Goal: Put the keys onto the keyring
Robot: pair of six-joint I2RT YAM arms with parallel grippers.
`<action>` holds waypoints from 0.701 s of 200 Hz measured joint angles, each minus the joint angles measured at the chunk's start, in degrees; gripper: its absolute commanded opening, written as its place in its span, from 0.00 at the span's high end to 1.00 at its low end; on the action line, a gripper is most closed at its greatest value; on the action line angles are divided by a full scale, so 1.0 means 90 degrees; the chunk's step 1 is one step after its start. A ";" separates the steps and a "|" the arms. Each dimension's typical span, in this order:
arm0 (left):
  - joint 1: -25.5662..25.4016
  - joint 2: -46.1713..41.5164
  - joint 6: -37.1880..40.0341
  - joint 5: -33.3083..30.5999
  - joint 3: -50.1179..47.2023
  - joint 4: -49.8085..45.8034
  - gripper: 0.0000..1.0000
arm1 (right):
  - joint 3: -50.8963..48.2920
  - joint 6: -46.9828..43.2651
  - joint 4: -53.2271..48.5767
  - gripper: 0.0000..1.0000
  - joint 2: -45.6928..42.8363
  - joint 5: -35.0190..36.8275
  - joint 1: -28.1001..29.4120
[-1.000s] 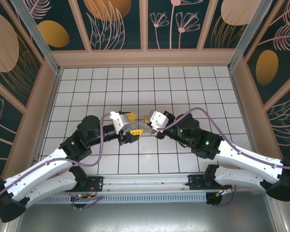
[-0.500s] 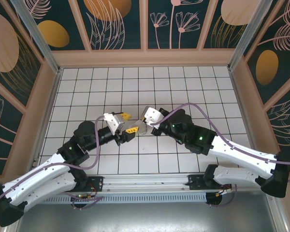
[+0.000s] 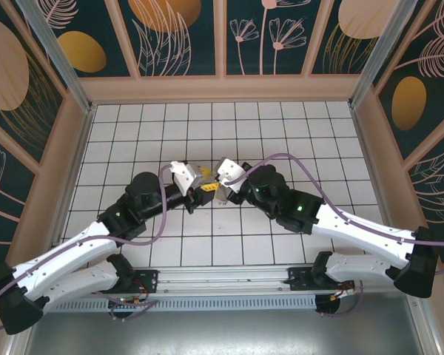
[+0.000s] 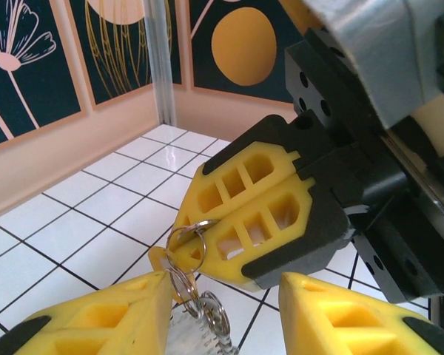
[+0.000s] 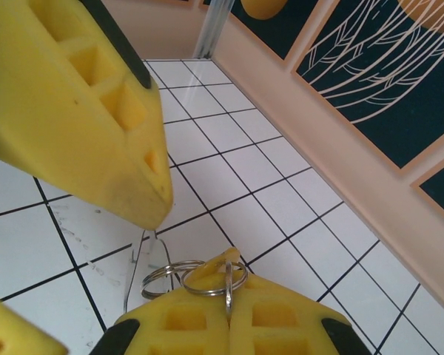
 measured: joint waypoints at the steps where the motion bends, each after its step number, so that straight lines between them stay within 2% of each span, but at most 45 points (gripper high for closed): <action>1: 0.0000 0.0005 0.0000 -0.0002 0.0005 -0.0002 0.60 | 0.0000 0.0000 0.0000 1.00 0.0000 0.0000 0.0000; 30: 0.0000 0.0194 0.0005 -0.0092 0.0129 -0.0102 0.63 | 0.0000 0.0022 0.0000 1.00 -0.0002 0.0078 -0.0010; 65: -0.0012 0.0330 0.0087 -0.0311 0.0209 -0.0265 0.75 | 0.0000 0.0029 0.0005 1.00 -0.0032 0.0141 -0.0029; 140: -0.0012 0.0403 0.0126 -0.0542 0.0209 -0.0372 0.72 | 0.0000 0.0141 0.0044 1.00 -0.0153 0.0022 -0.0029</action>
